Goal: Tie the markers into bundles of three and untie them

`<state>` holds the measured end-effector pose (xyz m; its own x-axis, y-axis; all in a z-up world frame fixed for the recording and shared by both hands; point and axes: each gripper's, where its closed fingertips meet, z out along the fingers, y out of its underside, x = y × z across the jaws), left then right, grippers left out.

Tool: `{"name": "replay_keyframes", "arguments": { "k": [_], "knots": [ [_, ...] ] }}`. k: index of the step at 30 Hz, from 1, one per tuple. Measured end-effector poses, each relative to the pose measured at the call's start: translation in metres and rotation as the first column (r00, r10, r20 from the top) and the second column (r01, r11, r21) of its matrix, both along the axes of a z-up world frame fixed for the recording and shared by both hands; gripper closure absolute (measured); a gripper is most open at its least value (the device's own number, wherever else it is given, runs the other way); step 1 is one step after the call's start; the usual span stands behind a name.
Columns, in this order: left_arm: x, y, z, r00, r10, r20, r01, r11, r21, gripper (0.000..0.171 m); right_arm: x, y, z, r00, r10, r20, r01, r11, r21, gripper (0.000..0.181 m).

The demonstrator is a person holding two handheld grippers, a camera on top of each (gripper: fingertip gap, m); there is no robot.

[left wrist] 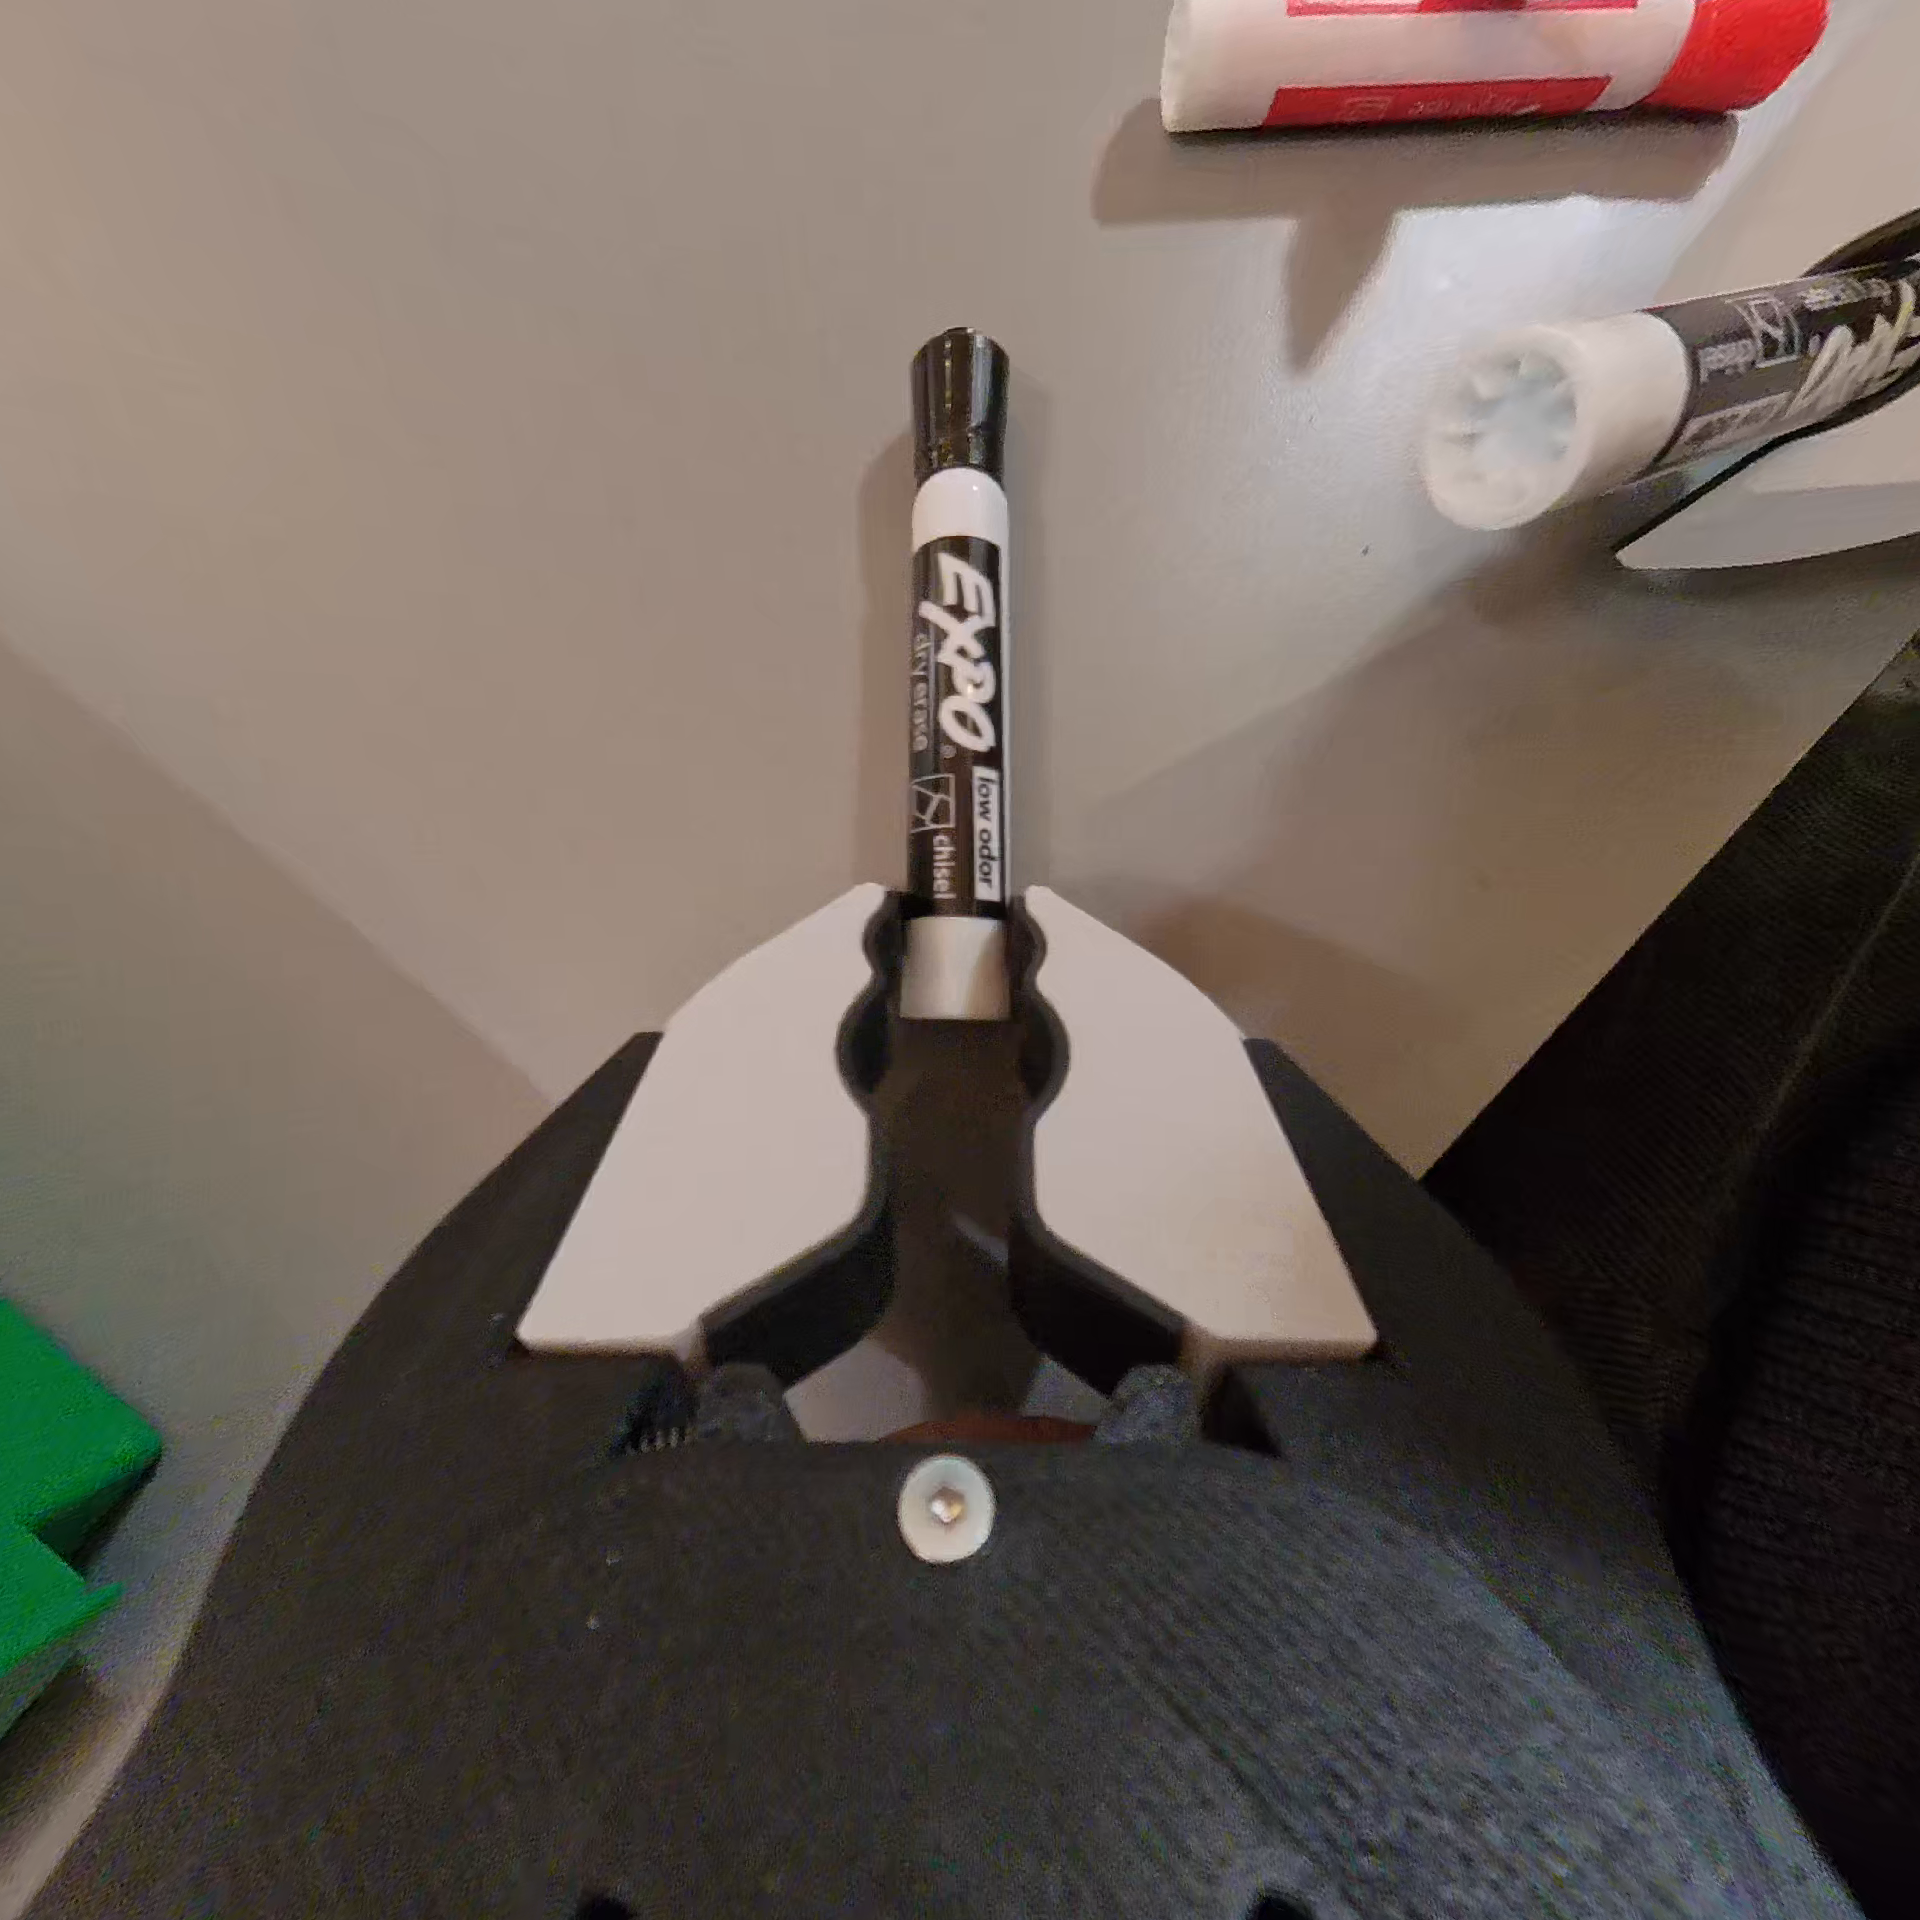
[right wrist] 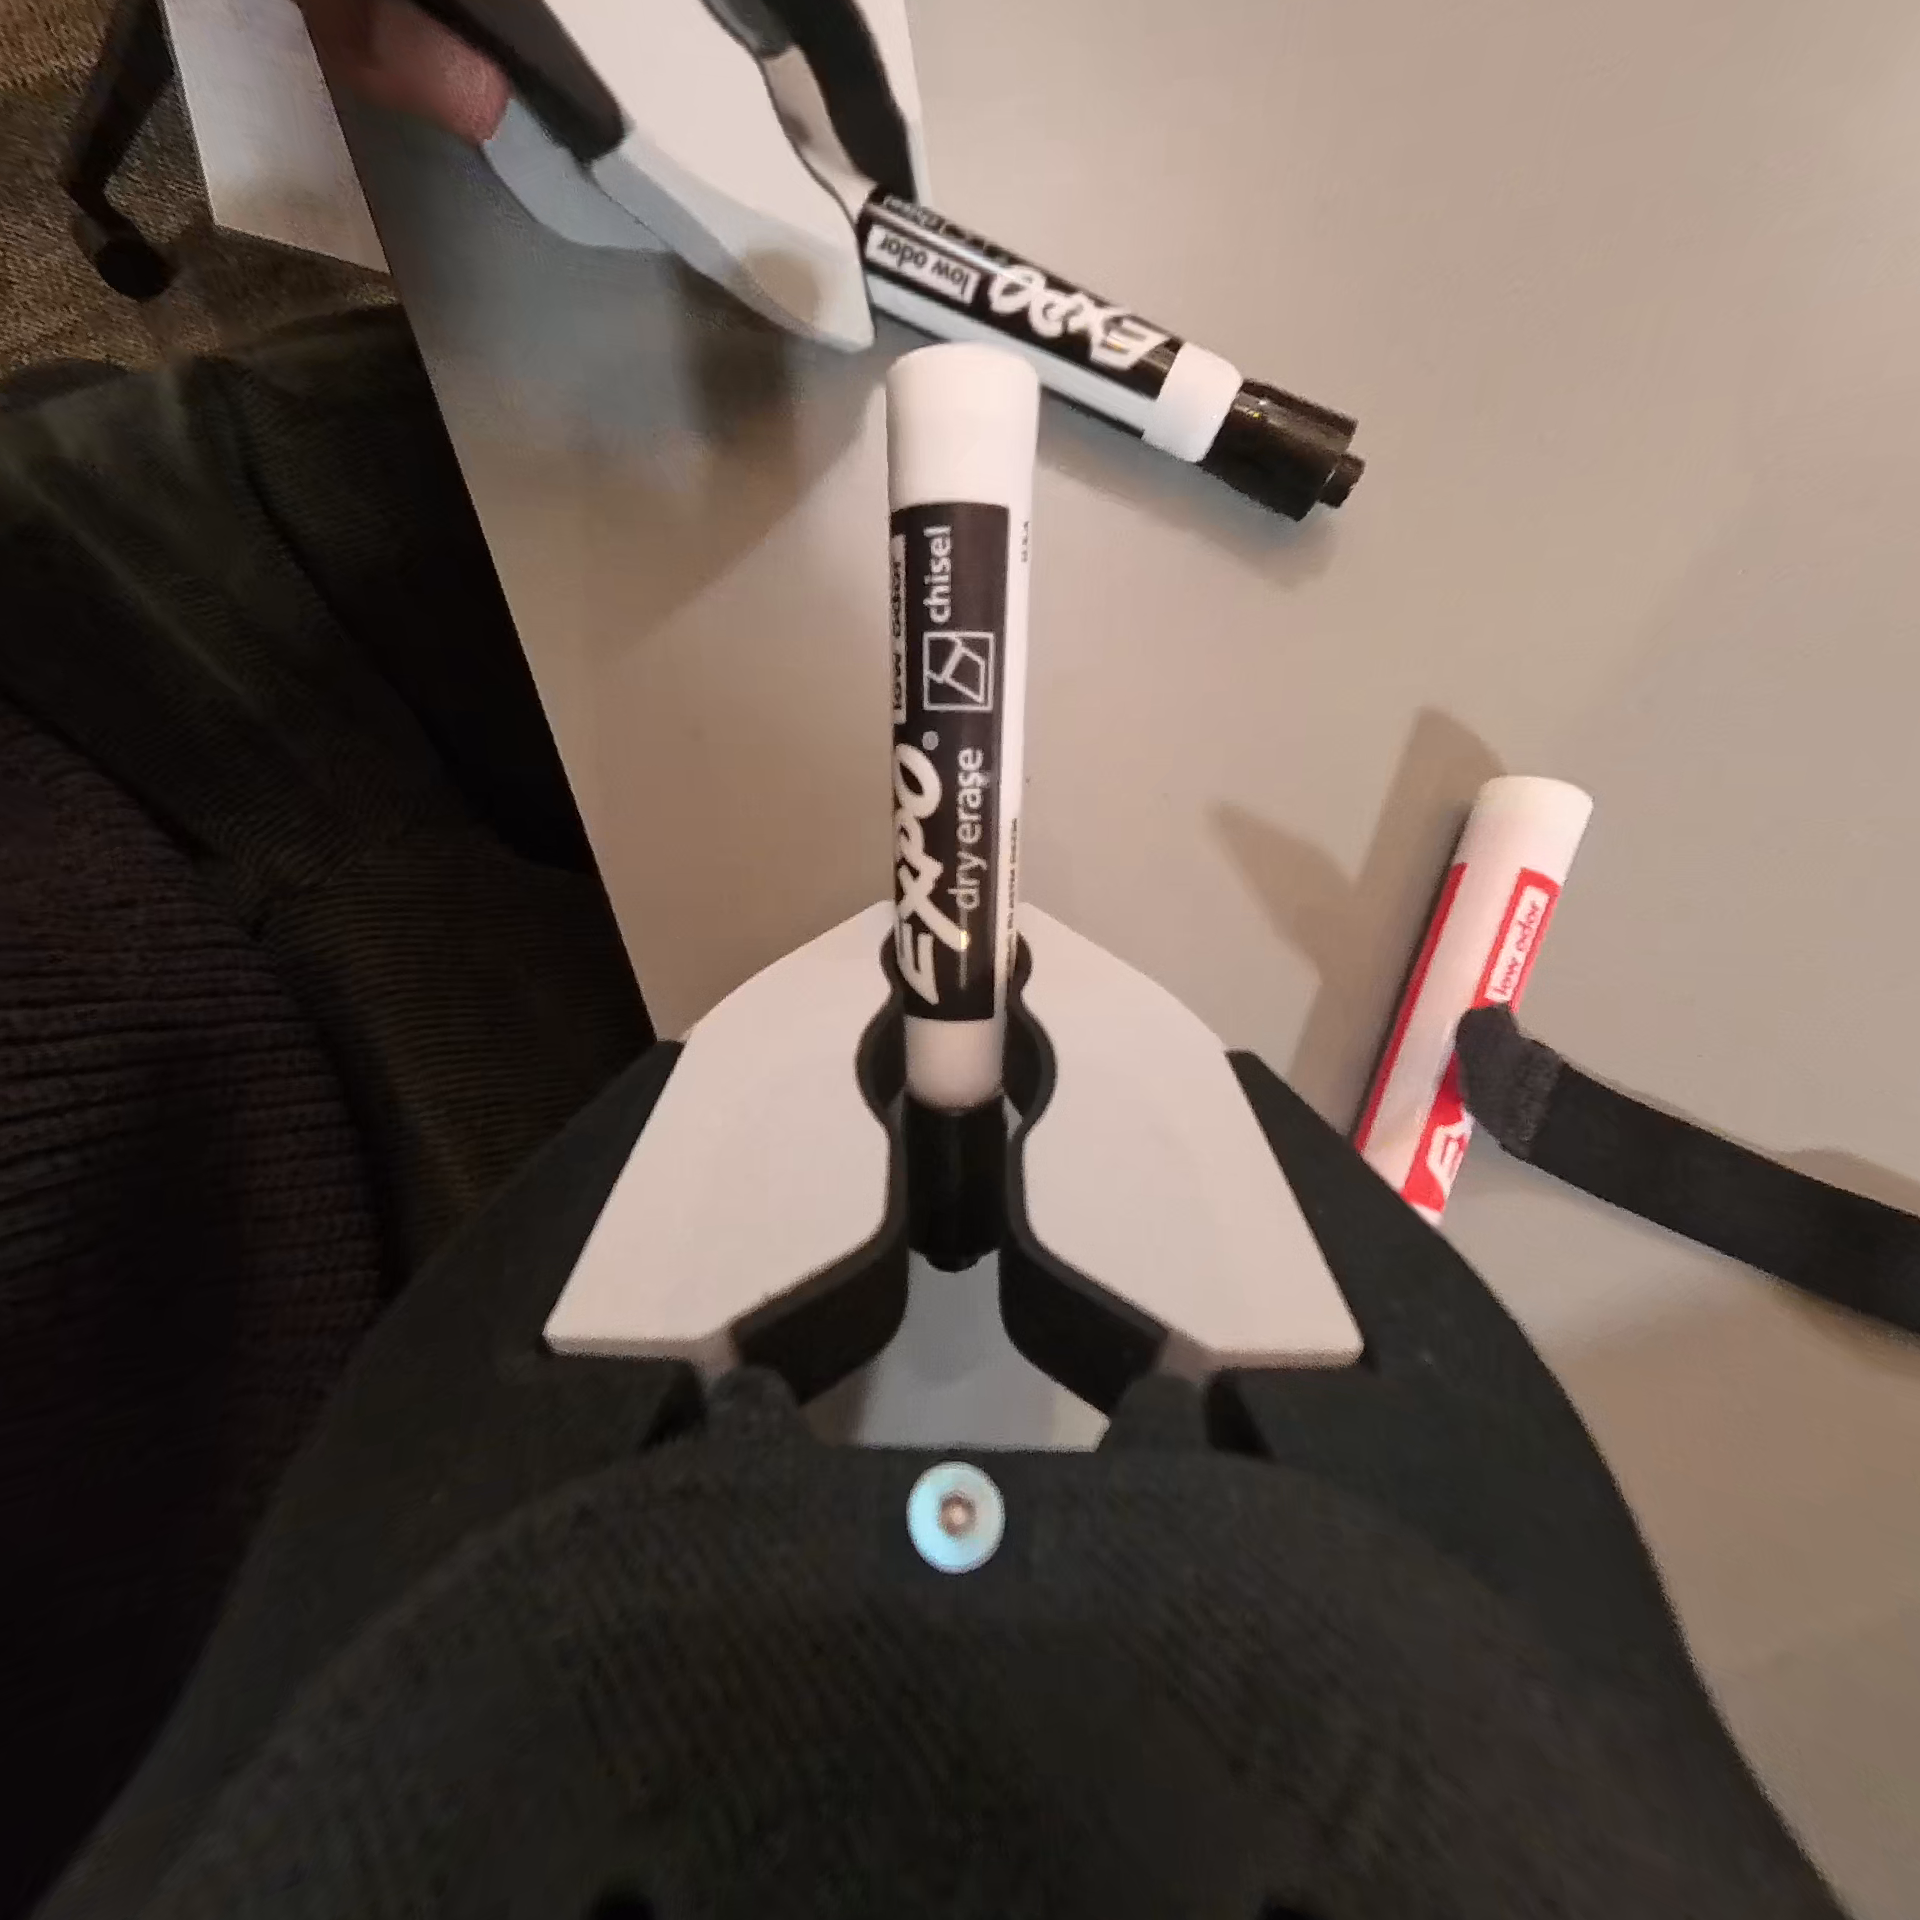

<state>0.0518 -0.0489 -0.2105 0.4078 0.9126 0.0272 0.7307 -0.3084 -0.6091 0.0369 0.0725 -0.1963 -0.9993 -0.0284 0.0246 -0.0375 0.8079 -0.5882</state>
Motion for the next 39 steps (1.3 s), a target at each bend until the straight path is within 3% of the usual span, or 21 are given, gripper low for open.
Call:
{"name": "replay_keyframes", "arguments": {
  "k": [4, 9, 17, 20, 29, 39],
  "knots": [
    [-0.004, -0.001, 0.007, 1.0, -0.004, -0.022, 0.004, 1.0, -0.014, 0.15, -0.003, 0.005, -0.001, 1.0, -0.005, -0.006, 0.005, 1.0, 0.015, 0.167],
    [-0.01, -0.001, 0.043, 0.989, 0.031, -0.146, -0.017, 0.995, 0.095, 0.151, -0.012, 0.029, -0.007, 1.0, 0.012, 0.006, -0.013, 0.993, 0.115, 0.166],
    [0.023, 0.037, 0.085, 0.938, -0.126, -0.323, 0.219, 0.937, 0.27, 0.152, 0.013, 0.068, -0.008, 0.983, 0.155, 0.097, -0.178, 0.934, 0.308, 0.166],
    [0.042, 0.064, 0.099, 0.886, -0.243, -0.396, 0.39, 0.852, 0.349, 0.152, 0.023, 0.07, -0.008, 0.974, 0.179, 0.136, -0.215, 0.919, 0.331, 0.166],
    [0.076, 0.106, 0.08, 0.813, -0.49, -0.315, 0.578, 0.744, 0.334, 0.152, 0.053, 0.065, -0.003, 0.946, 0.277, 0.17, -0.321, 0.881, 0.348, 0.166],
    [0.079, 0.109, 0.08, 0.808, -0.498, -0.314, 0.586, 0.731, 0.35, 0.152, 0.068, 0.066, -0.003, 0.925, 0.349, 0.148, -0.379, 0.839, 0.392, 0.166]
  ]
}}
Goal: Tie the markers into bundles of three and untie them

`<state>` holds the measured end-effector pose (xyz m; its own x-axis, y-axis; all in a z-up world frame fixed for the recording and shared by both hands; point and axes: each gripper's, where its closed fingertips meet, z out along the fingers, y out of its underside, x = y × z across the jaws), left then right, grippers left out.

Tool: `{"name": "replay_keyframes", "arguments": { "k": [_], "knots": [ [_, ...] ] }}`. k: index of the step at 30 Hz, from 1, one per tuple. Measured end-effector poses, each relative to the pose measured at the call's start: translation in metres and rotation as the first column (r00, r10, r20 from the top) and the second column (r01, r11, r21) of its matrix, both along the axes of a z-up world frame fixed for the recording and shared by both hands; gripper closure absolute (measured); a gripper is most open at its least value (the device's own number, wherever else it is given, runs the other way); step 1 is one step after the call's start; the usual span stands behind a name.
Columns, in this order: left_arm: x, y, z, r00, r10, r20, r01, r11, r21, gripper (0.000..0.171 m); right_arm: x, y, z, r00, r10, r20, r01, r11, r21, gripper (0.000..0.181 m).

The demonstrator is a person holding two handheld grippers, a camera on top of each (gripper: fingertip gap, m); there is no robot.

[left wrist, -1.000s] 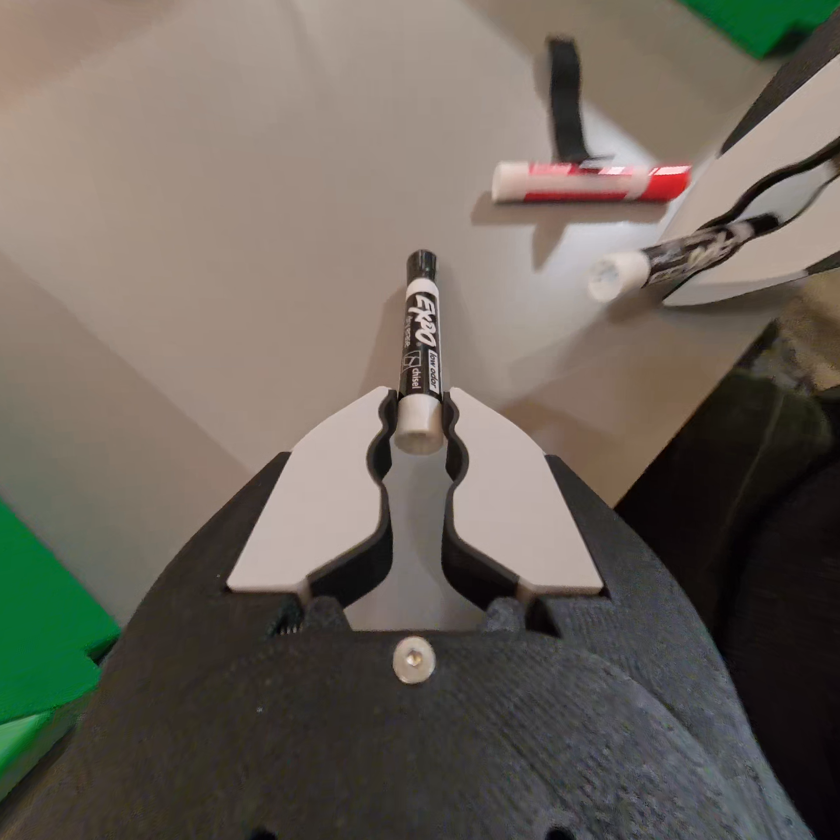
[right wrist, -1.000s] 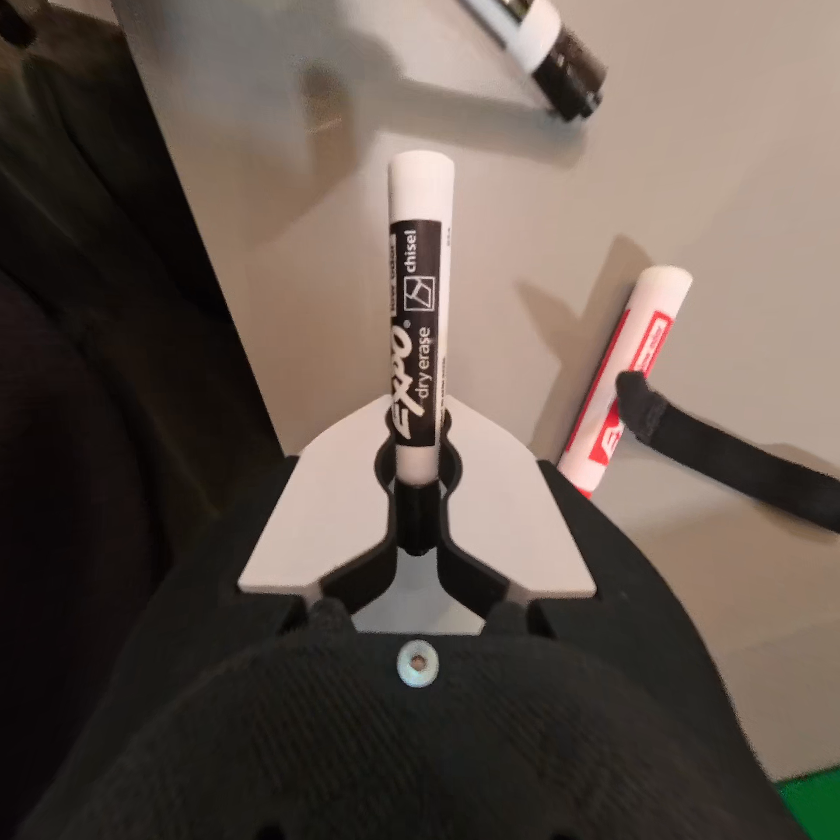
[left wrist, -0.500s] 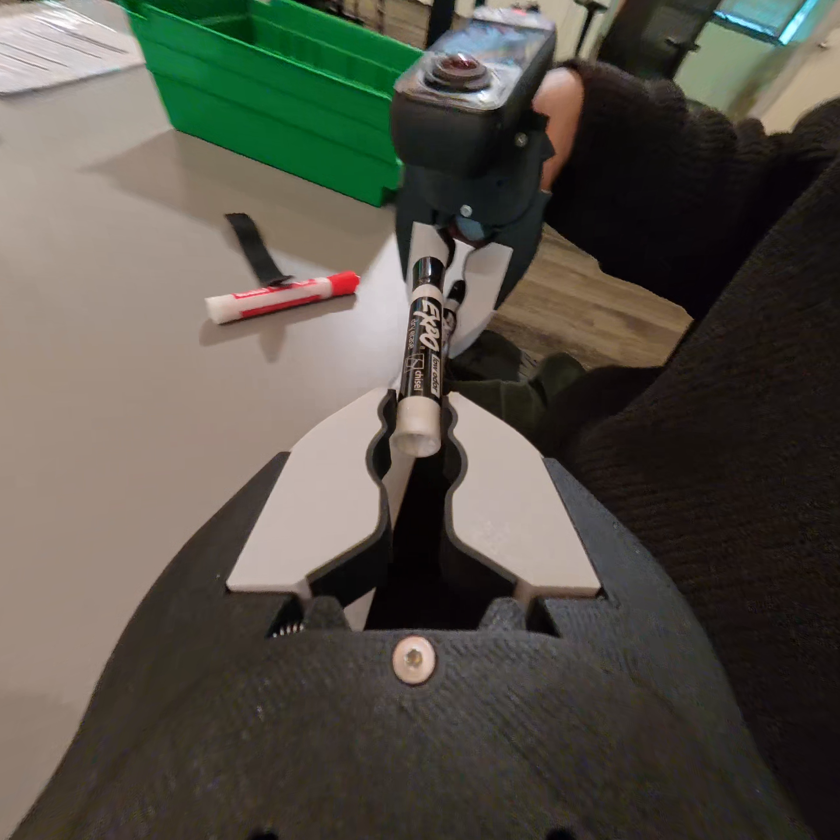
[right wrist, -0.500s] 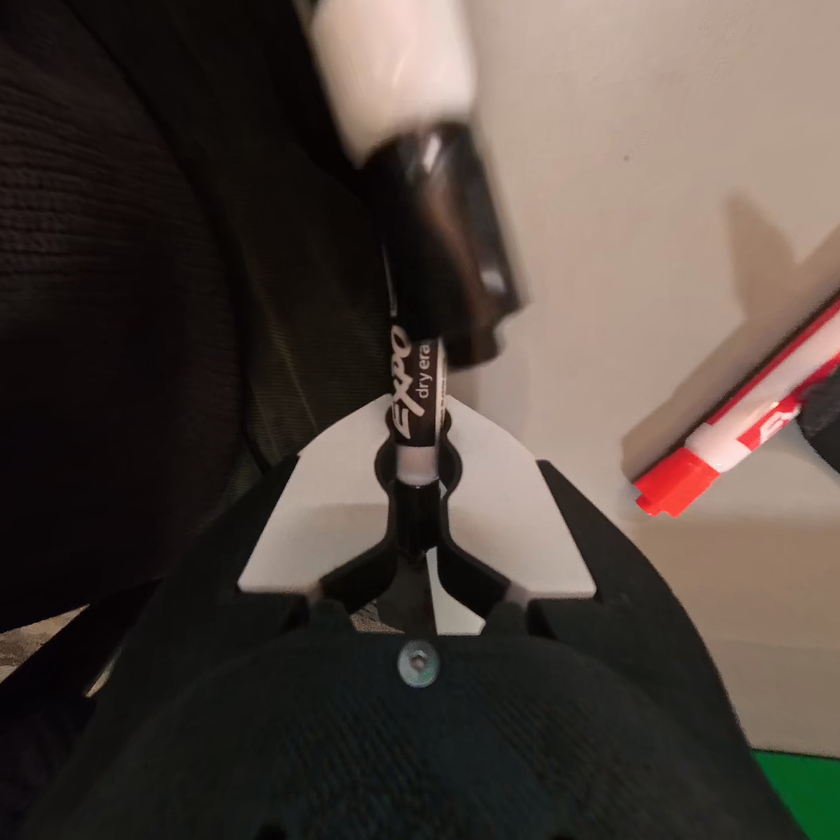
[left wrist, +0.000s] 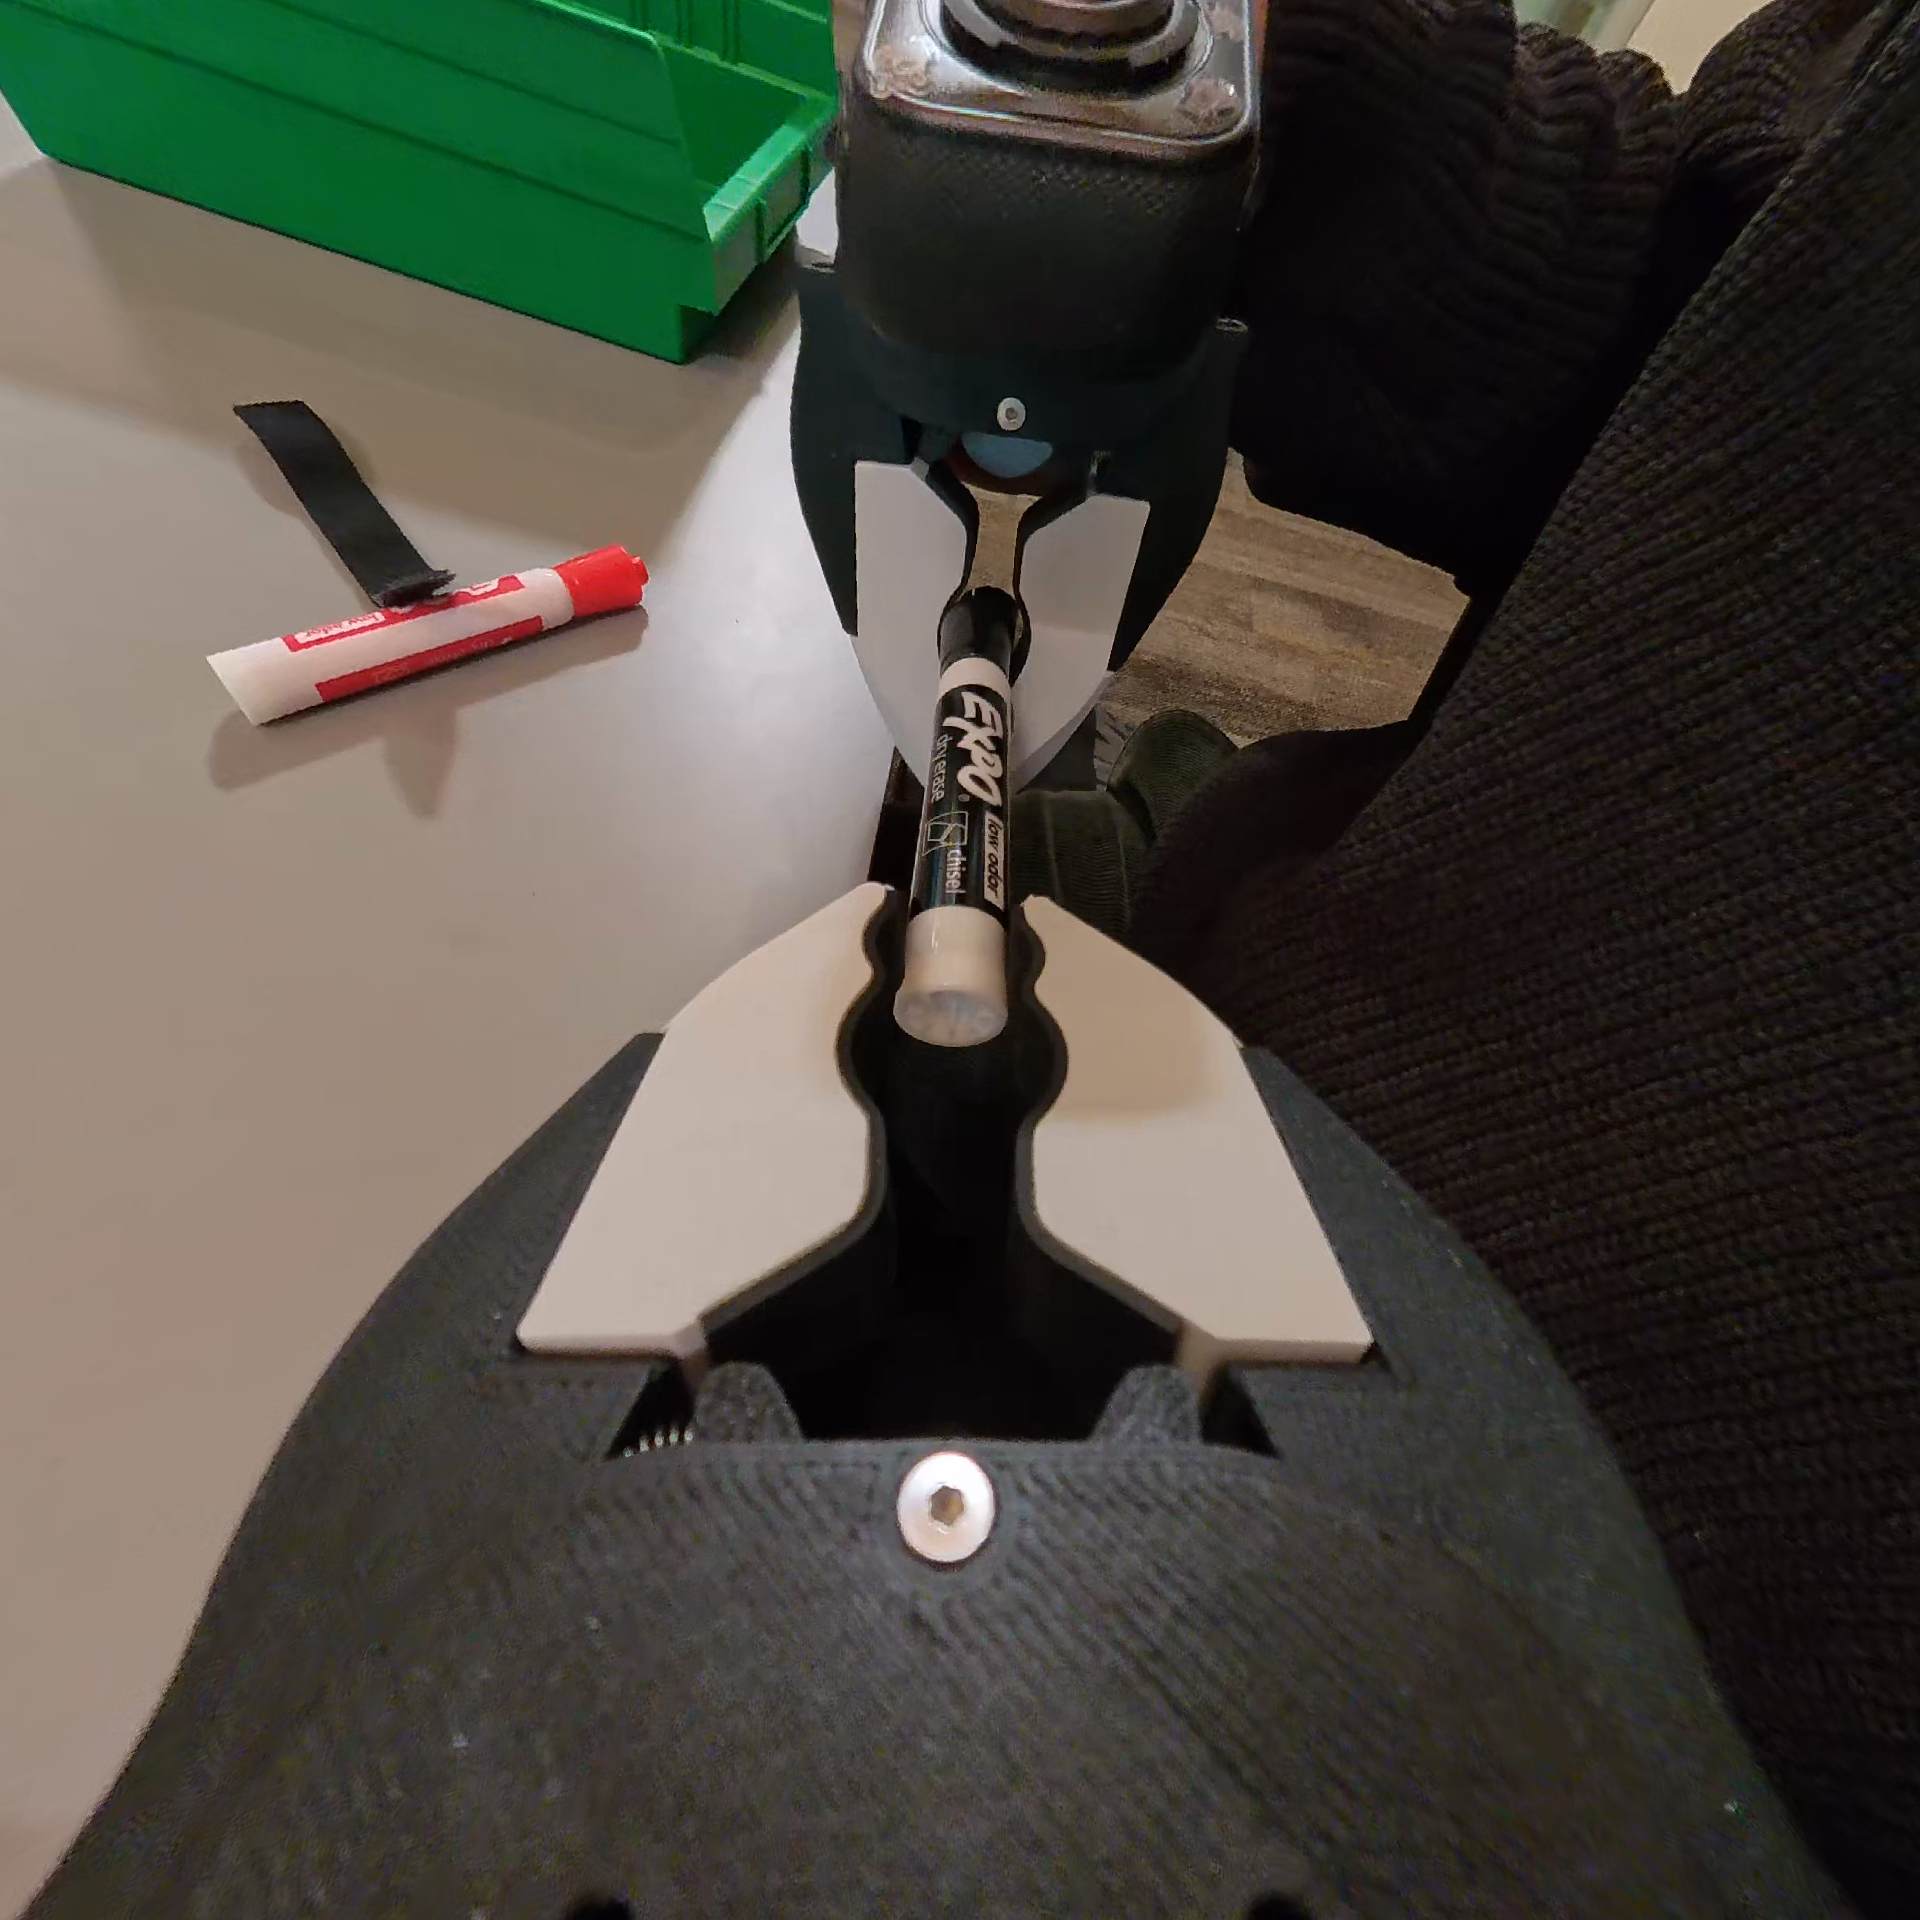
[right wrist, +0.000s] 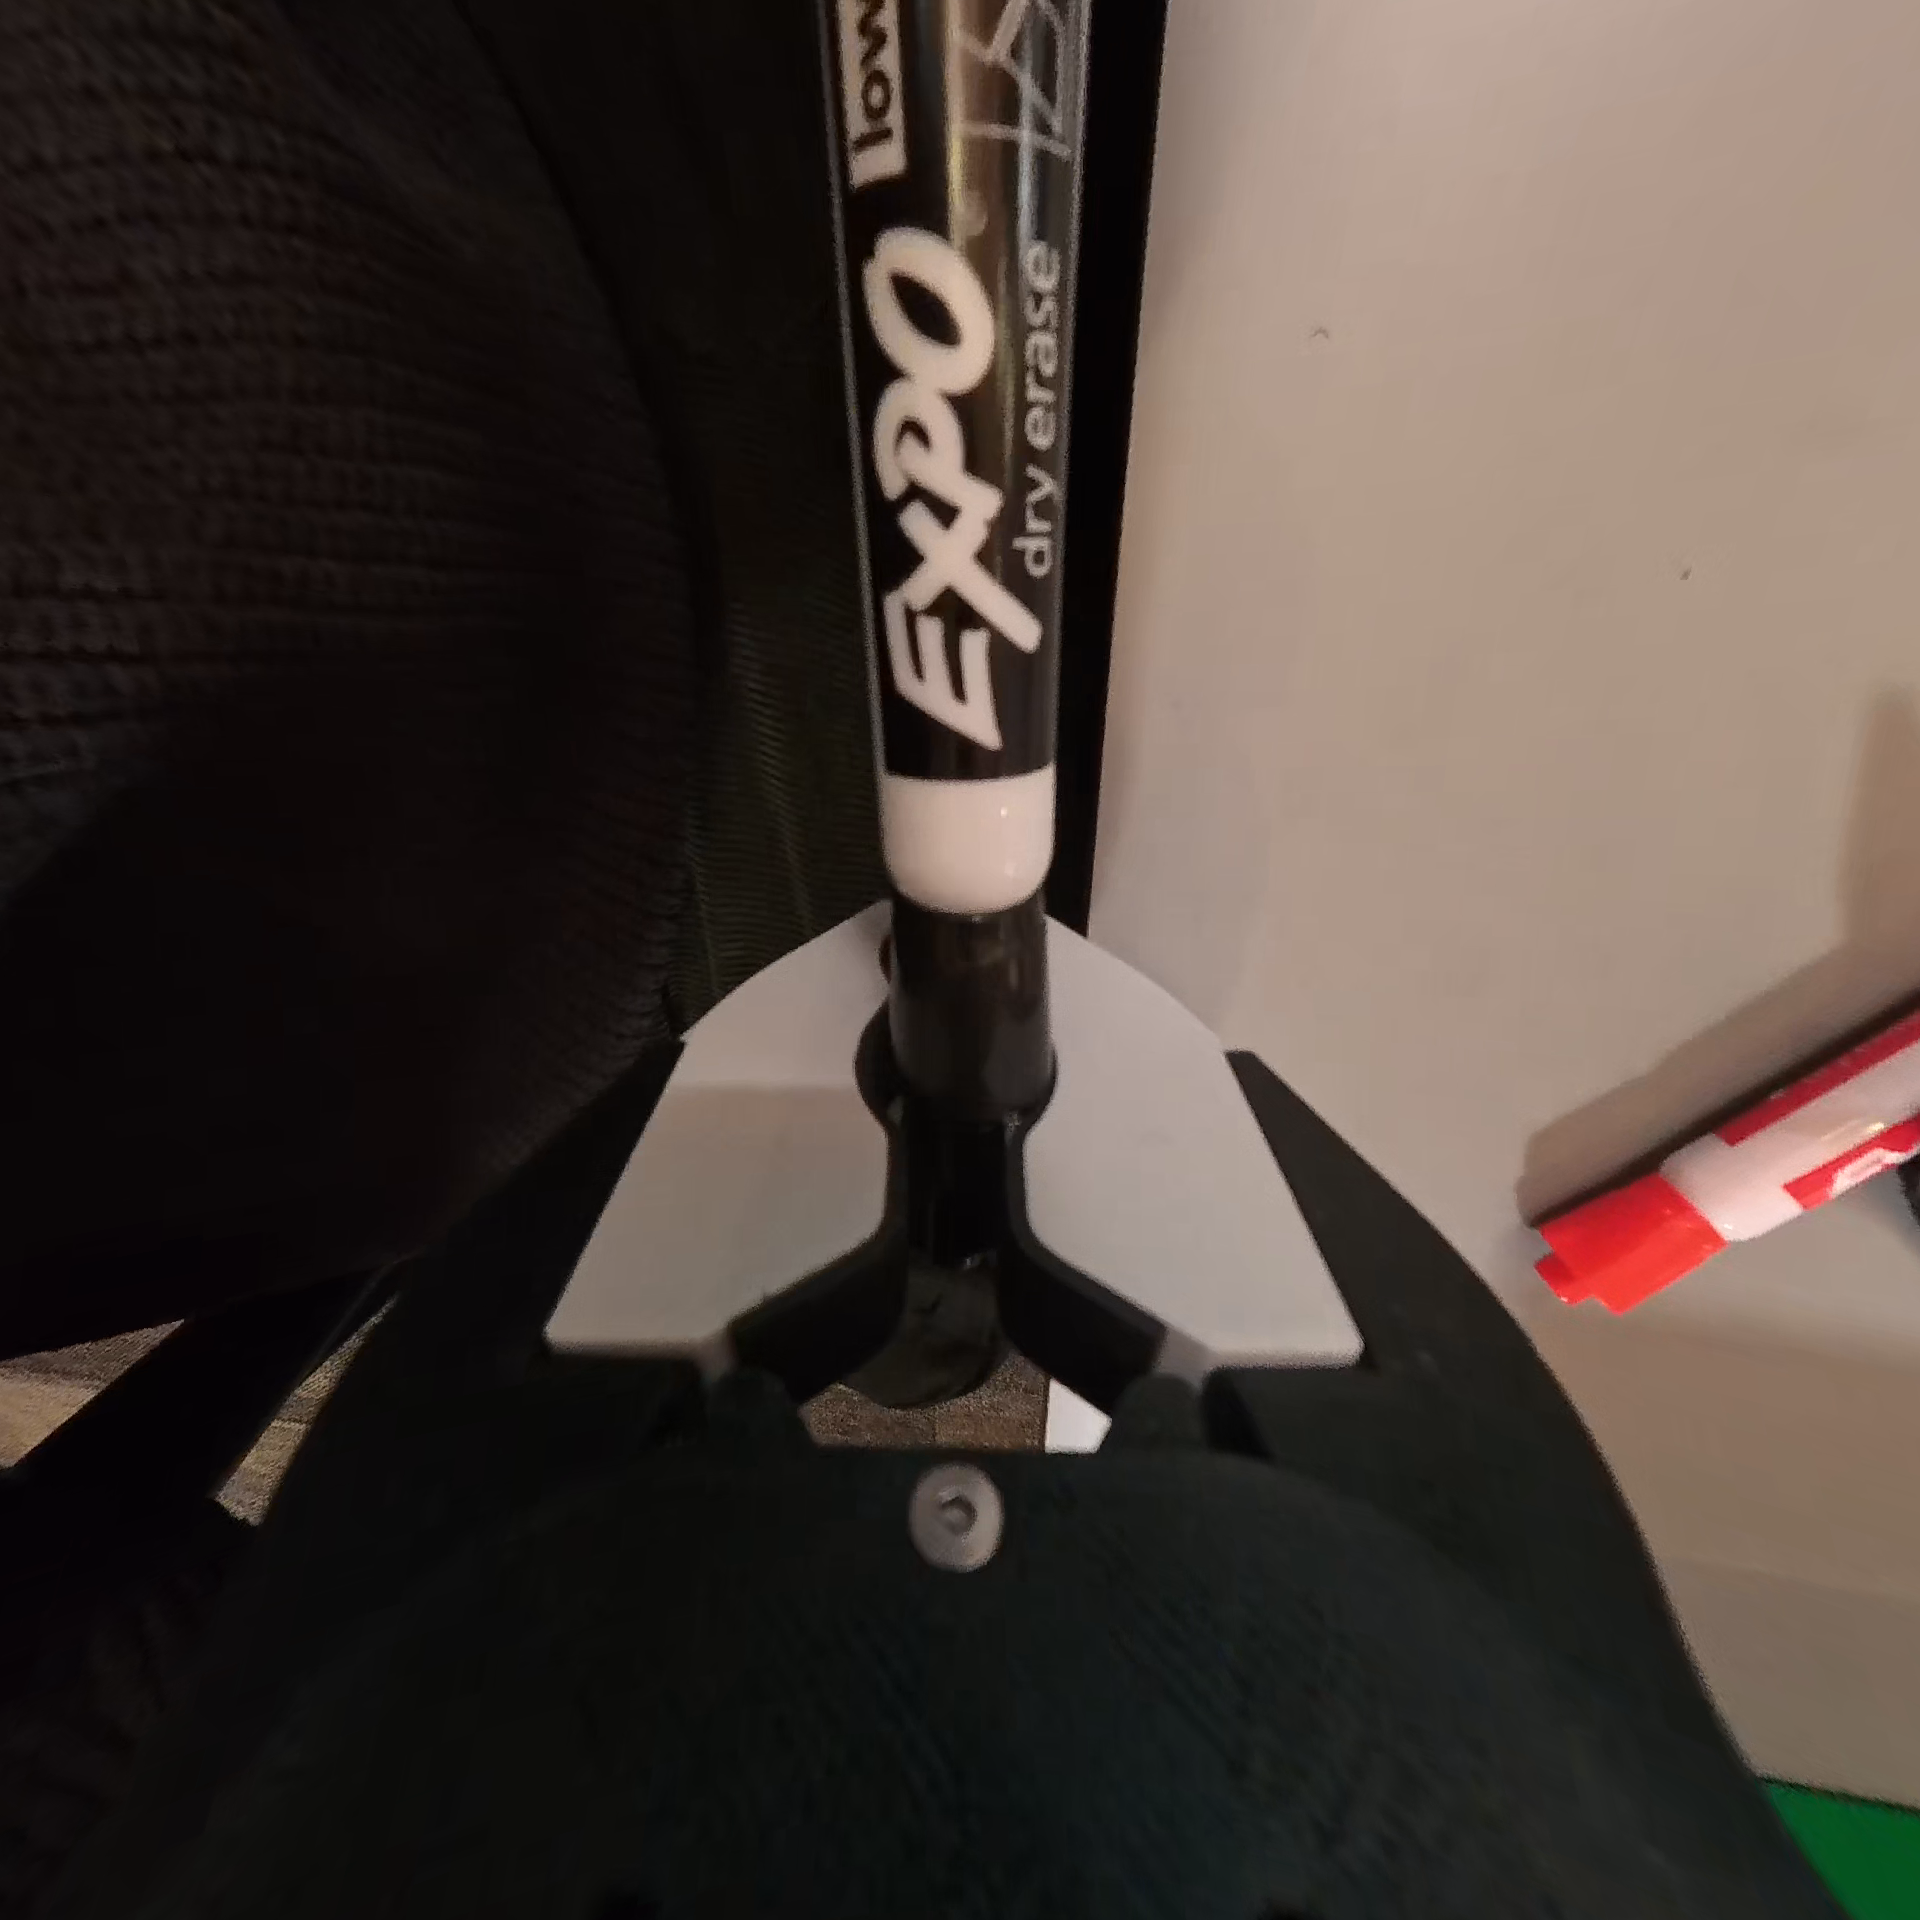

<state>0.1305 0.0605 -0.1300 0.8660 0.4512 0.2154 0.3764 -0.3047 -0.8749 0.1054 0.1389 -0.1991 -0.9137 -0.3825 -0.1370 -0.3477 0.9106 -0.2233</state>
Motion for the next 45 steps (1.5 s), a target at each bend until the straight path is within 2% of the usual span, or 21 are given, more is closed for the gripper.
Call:
{"name": "replay_keyframes", "arguments": {
  "k": [13, 27, 31, 37, 45],
  "knots": [
    [0.006, 0.002, -0.003, 0.999, -0.042, 0.025, 0.041, 0.999, 0.009, 0.152, 0.009, -0.007, 0.001, 0.999, 0.021, 0.035, -0.02, 0.999, -0.034, 0.166],
    [0.0, 0.019, -0.014, 1.0, -0.003, -0.001, 0.003, 0.999, -0.037, 0.151, 0.011, -0.021, 0.004, 1.0, 0.01, 0.023, -0.008, 0.997, -0.078, 0.166],
    [-0.006, 0.01, -0.021, 0.999, 0.045, -0.03, -0.048, 0.994, -0.097, 0.149, 0.008, -0.019, 0.002, 1.0, 0.004, 0.006, -0.004, 0.997, -0.071, 0.166],
    [-0.005, 0.005, -0.008, 0.999, 0.044, -0.009, -0.043, 0.999, 0.004, 0.142, 0.0, -0.019, 0.004, 1.0, -0.019, -0.006, 0.018, 0.996, -0.084, 0.166],
    [-0.005, 0.01, -0.008, 0.998, 0.044, -0.047, -0.045, 0.999, -0.014, 0.143, -0.005, -0.019, 0.002, 0.999, -0.033, -0.012, 0.031, 0.996, -0.089, 0.166]
  ]
}}
